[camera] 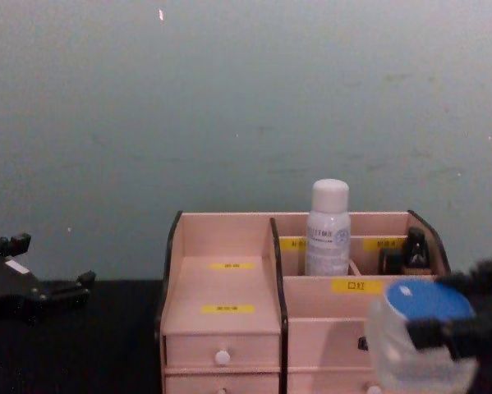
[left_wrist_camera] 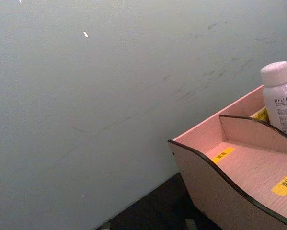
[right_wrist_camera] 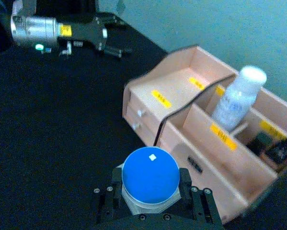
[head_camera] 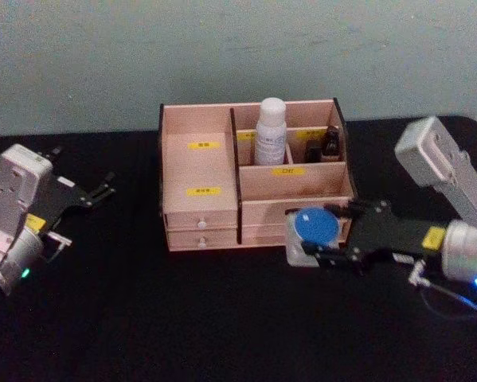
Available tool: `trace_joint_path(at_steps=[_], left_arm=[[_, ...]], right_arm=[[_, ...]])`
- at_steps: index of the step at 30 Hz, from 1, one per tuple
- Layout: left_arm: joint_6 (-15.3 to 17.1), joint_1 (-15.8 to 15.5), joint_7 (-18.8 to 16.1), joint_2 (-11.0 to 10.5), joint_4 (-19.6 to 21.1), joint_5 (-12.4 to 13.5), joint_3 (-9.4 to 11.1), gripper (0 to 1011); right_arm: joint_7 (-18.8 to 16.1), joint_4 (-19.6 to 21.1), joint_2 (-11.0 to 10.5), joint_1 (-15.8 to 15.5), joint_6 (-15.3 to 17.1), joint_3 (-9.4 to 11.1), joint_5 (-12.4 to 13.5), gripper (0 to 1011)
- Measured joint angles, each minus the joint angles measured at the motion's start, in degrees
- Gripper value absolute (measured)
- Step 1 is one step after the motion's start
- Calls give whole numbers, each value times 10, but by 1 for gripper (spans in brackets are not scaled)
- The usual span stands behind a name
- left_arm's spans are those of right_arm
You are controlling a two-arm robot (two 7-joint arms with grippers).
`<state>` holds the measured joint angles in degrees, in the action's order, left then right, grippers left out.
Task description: Pick up the facial cleanser and watermelon frost from the table and place them into the tiered storage box.
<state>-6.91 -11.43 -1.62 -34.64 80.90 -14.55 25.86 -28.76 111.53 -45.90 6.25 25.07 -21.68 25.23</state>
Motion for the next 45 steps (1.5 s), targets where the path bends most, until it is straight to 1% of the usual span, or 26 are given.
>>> trace_joint_path(at_steps=[1,4,8,9,11,12,14,15,17,18,19,21,23,24,25,26,28,31,32,34,35,38,39,40,43,45], left_arm=[[0,0,0,0,0,0,0,1001],[0,0,0,0,0,0,0,1001],[0,0,0,0,0,0,0,1001],[0,0,0,0,0,0,0,1001],[0,0,0,0,0,0,0,1001],[0,0,0,0,0,0,0,1001],[0,0,0,0,0,0,0,1001],[0,0,0,0,0,0,0,1000],[0,0,0,0,0,0,0,1001],[0,0,0,0,0,0,0,1001],[0,0,0,0,0,0,0,1001],[0,0,0,0,0,0,0,1001],[0,0,0,0,0,0,0,1001],[0,0,0,0,0,0,0,1001],[0,0,0,0,0,0,0,1001],[0,0,0,0,0,0,0,1001],[0,0,0,0,0,0,0,1001],[0,0,0,0,0,0,0,1001],[0,0,0,0,0,0,0,1001],[0,0,0,0,0,0,0,1001],[0,0,0,0,0,0,0,1001],[0,0,0,0,0,0,0,1001],[0,0,0,0,0,0,0,1001],[0,0,0,0,0,0,0,1001],[0,0,0,0,0,0,0,1001],[0,0,0,0,0,0,0,1001]], right_arm=[[-2,-4,4,10,2,-4,-1,720],[-8,-29,26,59,14,-28,-10,720],[-12,-53,46,97,19,-47,-16,720],[-15,-66,58,116,20,-57,-18,720],[-19,-81,69,134,21,-67,-22,720],[-22,-97,81,153,21,-77,-24,720],[-25,-111,93,169,21,-86,-27,720],[-29,-127,105,186,20,-95,-30,720],[-34,-151,121,209,16,-108,-34,720],[-34,-151,121,209,16,-108,-34,720],[-37,-170,134,226,14,-117,-38,720],[-40,-197,150,247,11,-128,-42,720],[-42,-216,161,261,8,-134,-45,720],[-43,-234,171,273,6,-140,-49,720],[-43,-234,171,273,6,-140,-49,720],[-44,-254,183,287,4,-146,-51,720],[-47,-283,199,304,1,-153,-54,720],[-50,-310,214,320,-4,-160,-57,720],[-53,-327,223,330,-7,-164,-59,720],[-56,-342,232,338,-10,-168,-60,720],[-59,-358,240,346,-14,-172,-61,720],[-62,-377,250,356,-18,-176,-61,720],[-66,-397,261,365,-22,-180,-62,720],[-66,-397,261,365,-22,-180,-62,720],[-70,-424,274,377,-25,-185,-65,720],[-70,-434,279,381,-25,-187,-66,720]])
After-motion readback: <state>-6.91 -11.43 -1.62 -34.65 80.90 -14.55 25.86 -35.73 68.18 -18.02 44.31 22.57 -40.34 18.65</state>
